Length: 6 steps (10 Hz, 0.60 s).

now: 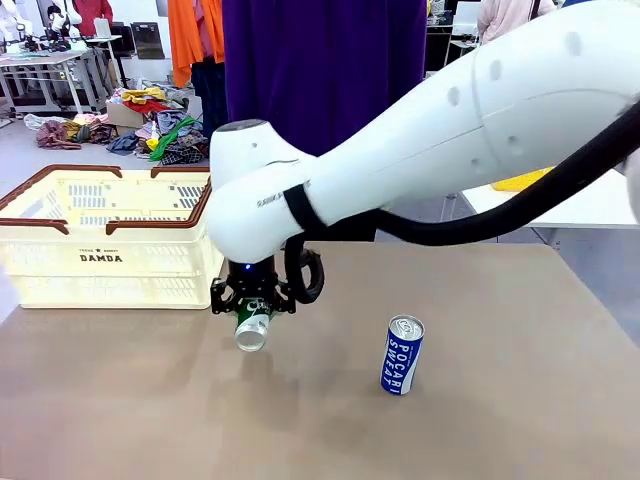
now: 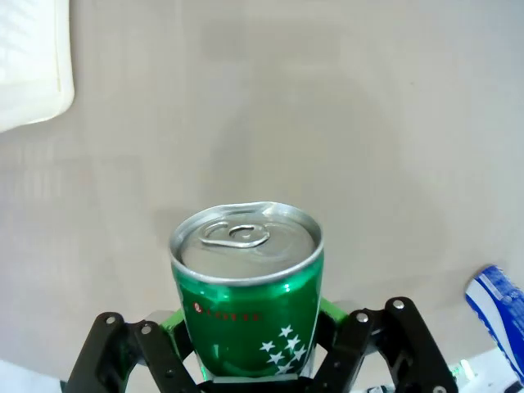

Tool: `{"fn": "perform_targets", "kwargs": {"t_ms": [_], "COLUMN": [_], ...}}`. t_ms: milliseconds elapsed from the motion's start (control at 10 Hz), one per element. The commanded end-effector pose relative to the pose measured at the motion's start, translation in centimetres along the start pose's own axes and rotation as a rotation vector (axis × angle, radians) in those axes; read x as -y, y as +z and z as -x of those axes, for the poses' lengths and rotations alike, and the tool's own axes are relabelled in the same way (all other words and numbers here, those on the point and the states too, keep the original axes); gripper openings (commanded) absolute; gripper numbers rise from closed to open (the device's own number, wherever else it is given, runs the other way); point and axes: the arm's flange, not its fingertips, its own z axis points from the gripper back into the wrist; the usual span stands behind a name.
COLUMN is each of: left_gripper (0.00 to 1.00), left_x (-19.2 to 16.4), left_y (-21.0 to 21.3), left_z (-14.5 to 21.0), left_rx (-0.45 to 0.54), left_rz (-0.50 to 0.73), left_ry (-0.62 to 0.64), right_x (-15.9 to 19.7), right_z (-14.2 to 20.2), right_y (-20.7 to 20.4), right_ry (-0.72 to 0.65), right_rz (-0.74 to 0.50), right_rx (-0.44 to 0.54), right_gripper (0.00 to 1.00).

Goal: Place the drinks into the Shopping basket.
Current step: Pick up one drink and place it into the Shopping basket.

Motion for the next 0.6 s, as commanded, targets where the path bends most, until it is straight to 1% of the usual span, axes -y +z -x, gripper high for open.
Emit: {"fn": "perform_targets", "kwargs": {"t_ms": [0,100,200,300,400,500], "left_gripper": [1.00,1.00,1.00,1.00,1.00,1.00], "left_x": [0.1,0.1,0.1,0.1,0.1,0.1], "left_y": [0.3,0.3,0.3,0.3,0.3,0.3], "left_z": [0.2,0.2,0.2,0.2,0.2,0.2], "left_rx": [-0.015,-0.015,-0.015,-0.015,-0.015,-0.015], "left_rz": [-0.002,-0.002,-0.002,-0.002,-0.002,-0.002], "left_ry": [-0.010,-0.010,-0.010,-0.010,-0.010,-0.010], "right_x": [-0.8,-0.4,-0.4,-0.3,0.0,0.0], "right_z": [-0.1,0.1,-0.1,-0.2,-0.4,-0.9], "right_y": [-1.0,-1.7,-2.5,-3.1,-3.6,-4.2], "right_ry": [-0.064,-0.067,-0.058,-0.047,-0.043,-0.033], "right_rz": [-0.003,-0.007,0.005,0.016,0.014,0.018], "right_rx": [0.055,0.057,0.019,0.005,-0.001,-0.023], "right_gripper": [0.00,0.00,0.00,0.00,0.11,0.69]}}
